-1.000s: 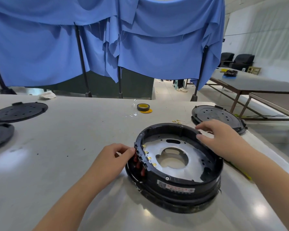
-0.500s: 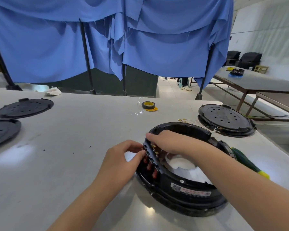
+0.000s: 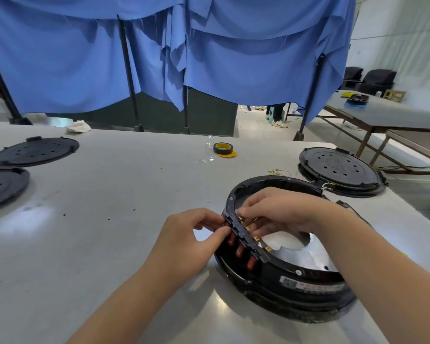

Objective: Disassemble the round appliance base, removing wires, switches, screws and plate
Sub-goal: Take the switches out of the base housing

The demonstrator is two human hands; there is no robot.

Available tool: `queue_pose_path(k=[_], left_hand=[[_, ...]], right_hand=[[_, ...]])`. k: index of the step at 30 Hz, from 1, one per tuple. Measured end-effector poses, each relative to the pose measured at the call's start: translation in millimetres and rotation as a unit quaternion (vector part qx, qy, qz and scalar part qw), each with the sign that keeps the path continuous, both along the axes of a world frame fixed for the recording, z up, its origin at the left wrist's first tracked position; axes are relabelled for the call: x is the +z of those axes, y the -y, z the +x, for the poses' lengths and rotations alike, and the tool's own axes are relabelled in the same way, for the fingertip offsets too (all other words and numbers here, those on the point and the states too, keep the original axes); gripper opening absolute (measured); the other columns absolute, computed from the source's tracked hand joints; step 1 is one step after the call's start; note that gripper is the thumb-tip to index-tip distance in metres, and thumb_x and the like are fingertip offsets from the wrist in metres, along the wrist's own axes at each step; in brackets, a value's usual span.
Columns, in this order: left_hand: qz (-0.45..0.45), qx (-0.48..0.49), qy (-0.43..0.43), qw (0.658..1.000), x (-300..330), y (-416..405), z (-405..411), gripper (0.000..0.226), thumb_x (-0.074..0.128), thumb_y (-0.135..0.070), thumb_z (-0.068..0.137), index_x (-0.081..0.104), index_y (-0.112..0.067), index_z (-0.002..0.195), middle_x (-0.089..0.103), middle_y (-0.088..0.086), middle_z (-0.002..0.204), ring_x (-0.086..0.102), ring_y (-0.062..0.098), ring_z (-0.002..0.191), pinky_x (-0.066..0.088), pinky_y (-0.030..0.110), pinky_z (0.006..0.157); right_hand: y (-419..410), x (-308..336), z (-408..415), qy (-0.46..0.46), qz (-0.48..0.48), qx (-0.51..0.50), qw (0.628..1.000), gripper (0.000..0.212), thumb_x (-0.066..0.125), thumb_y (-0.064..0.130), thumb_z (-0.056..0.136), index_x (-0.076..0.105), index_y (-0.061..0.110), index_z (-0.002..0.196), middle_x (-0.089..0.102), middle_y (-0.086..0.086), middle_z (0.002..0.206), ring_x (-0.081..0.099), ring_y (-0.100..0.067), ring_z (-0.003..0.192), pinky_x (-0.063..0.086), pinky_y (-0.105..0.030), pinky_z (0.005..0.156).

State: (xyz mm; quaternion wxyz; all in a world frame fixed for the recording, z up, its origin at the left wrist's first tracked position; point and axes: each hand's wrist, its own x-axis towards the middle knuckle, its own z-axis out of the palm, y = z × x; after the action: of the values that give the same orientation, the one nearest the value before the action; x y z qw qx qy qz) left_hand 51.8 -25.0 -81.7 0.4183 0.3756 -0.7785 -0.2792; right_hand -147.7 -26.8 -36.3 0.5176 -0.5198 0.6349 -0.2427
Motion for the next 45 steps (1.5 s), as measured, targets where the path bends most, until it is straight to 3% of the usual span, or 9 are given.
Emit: queue_pose_path(k=[8, 20, 24, 27, 30, 34, 38, 45], left_hand=[[0.000, -0.002, -0.002, 1.000, 1.7, -2.3, -0.9, 0.012, 0.074, -0.021, 0.076, 0.072, -0.033, 0.077, 0.069, -0.027, 0.079, 0.064, -0.006, 0.079, 0.047, 0.015, 0.073], [-0.010, 0.007, 0.016, 1.000, 2.3, -3.2, -3.9, 0.007, 0.072, -0.024, 0.074, 0.069, -0.031, 0.074, 0.068, -0.022, 0.074, 0.061, -0.005, 0.079, 0.043, 0.011, 0.069], [-0.022, 0.001, 0.024, 0.999, 1.2, -3.7, -5.4, 0.009, 0.071, -0.024, 0.075, 0.065, -0.031, 0.073, 0.066, -0.023, 0.080, 0.060, -0.004, 0.080, 0.041, 0.008, 0.069], [-0.034, 0.004, 0.024, 0.999, -0.4, -3.6, -6.2, 0.008, 0.071, -0.024, 0.075, 0.065, -0.029, 0.074, 0.066, -0.018, 0.074, 0.060, -0.003, 0.078, 0.041, 0.007, 0.071], [-0.039, 0.006, 0.027, 0.999, -1.0, -3.2, -5.8, 0.004, 0.067, -0.029, 0.074, 0.066, -0.026, 0.075, 0.066, -0.017, 0.071, 0.060, -0.001, 0.078, 0.040, 0.008, 0.071], [-0.043, 0.001, 0.032, 0.999, -1.1, -3.1, -5.7, 0.003, 0.067, -0.029, 0.074, 0.065, -0.027, 0.075, 0.066, -0.017, 0.071, 0.060, 0.000, 0.079, 0.041, 0.008, 0.071], [-0.058, 0.003, 0.043, 0.997, -1.0, -3.5, -5.2, 0.008, 0.070, -0.022, 0.076, 0.064, -0.026, 0.075, 0.065, -0.016, 0.071, 0.060, 0.001, 0.079, 0.040, 0.007, 0.072], [-0.078, 0.015, 0.065, 0.995, 0.6, -4.1, -6.9, 0.008, 0.063, -0.029, 0.074, 0.063, -0.021, 0.077, 0.063, -0.014, 0.070, 0.060, 0.004, 0.074, 0.041, 0.009, 0.069]], right_hand=[[-0.3, -1.4, -7.0, 0.096, 0.034, 0.021, 0.995, 0.028, 0.062, 0.012, 0.091, 0.070, 0.016, 0.065, 0.069, -0.002, 0.068, 0.066, -0.009, 0.061, 0.055, -0.019, 0.058], [-4.6, 1.5, -1.6, 0.107, 0.037, 0.017, 0.993, 0.026, 0.064, 0.017, 0.086, 0.073, 0.016, 0.062, 0.072, -0.004, 0.075, 0.068, -0.011, 0.070, 0.057, -0.018, 0.068], [-7.0, 4.5, 6.0, 0.064, 0.023, -0.020, 0.997, 0.017, 0.066, 0.023, 0.088, 0.071, 0.009, 0.080, 0.071, -0.005, 0.074, 0.067, -0.011, 0.061, 0.055, -0.019, 0.056], [-7.0, 5.9, 11.7, 0.037, 0.014, -0.033, 0.999, 0.034, 0.068, 0.036, 0.085, 0.069, 0.004, 0.097, 0.068, -0.004, 0.068, 0.066, -0.011, 0.055, 0.052, -0.019, 0.053], [-9.1, 4.3, 15.0, 0.009, -0.006, -0.005, 1.000, 0.031, 0.069, 0.041, 0.083, 0.067, 0.011, 0.087, 0.067, -0.003, 0.072, 0.063, -0.009, 0.057, 0.051, -0.019, 0.055], [-9.4, 2.1, 15.5, 0.026, -0.019, -0.006, 0.999, 0.022, 0.069, 0.035, 0.084, 0.063, 0.014, 0.078, 0.066, 0.003, 0.060, 0.060, -0.006, 0.050, 0.049, -0.017, 0.051], [-9.2, 4.2, 16.3, 0.025, -0.033, -0.002, 0.999, 0.020, 0.067, 0.031, 0.086, 0.059, 0.014, 0.079, 0.064, 0.007, 0.052, 0.058, -0.001, 0.045, 0.046, -0.012, 0.047], [-8.2, 5.4, 16.5, 0.006, -0.041, -0.002, 0.999, 0.021, 0.067, 0.032, 0.087, 0.062, 0.012, 0.088, 0.064, 0.008, 0.051, 0.059, -0.002, 0.045, 0.047, -0.014, 0.047]])
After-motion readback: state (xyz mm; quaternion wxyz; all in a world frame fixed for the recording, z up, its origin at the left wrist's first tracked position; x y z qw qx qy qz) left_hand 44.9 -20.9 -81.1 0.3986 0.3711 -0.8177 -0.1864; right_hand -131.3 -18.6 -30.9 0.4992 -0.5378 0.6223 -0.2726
